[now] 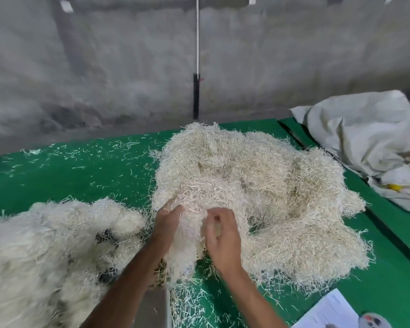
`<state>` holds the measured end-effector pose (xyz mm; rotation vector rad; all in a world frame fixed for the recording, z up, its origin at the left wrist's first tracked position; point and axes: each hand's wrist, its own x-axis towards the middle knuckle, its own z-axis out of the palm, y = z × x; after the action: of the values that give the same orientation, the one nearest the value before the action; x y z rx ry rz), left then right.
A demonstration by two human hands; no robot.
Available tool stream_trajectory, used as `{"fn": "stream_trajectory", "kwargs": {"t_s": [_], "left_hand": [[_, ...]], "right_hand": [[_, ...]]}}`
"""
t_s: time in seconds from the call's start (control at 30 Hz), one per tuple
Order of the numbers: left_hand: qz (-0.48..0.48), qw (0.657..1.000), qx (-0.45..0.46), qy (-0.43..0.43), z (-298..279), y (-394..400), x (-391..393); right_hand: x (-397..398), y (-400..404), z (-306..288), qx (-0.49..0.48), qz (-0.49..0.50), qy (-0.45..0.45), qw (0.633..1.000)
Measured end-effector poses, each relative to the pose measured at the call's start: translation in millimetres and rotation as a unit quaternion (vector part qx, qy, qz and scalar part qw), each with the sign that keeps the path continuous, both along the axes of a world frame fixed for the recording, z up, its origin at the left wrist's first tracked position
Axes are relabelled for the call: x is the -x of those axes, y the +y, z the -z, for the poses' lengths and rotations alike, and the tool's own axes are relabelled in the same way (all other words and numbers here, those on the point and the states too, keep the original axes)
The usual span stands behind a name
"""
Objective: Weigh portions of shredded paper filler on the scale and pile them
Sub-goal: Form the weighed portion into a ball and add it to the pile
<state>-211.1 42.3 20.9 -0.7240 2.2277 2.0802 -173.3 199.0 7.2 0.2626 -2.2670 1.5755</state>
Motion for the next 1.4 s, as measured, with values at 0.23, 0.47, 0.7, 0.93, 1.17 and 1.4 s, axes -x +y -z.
{"fn": "stream_trajectory", "kwargs": {"t_s": [0.23,0.47,0.7,0.93,1.17,1.4], "left_hand": [[0.119,0.987,0.103,0.015,-56,-23,4],[0.245,0.935,0.231,0.109,-100,-31,16],[0.251,0.865,0.395,0.180,-141,-35,51],[0.177,0.833,0.475,0.219,-183,-30,103],[-0.083,0.972,0.063,0.210,-223,-13,141],[-0.037,0.991,-0.002,0.132,-243,-10,152]], "right_hand": [[3,-12,-53,0.121,0.041,-0.203,0.971],[40,3,-68,0.298,0.016,-0.353,0.887],[83,34,-65,0.455,0.100,-0.355,0.810],[106,61,-27,0.440,0.130,-0.425,0.780],[104,86,24,0.108,0.152,-0.452,0.873],[100,68,9,0.090,0.126,-0.443,0.883]]}}
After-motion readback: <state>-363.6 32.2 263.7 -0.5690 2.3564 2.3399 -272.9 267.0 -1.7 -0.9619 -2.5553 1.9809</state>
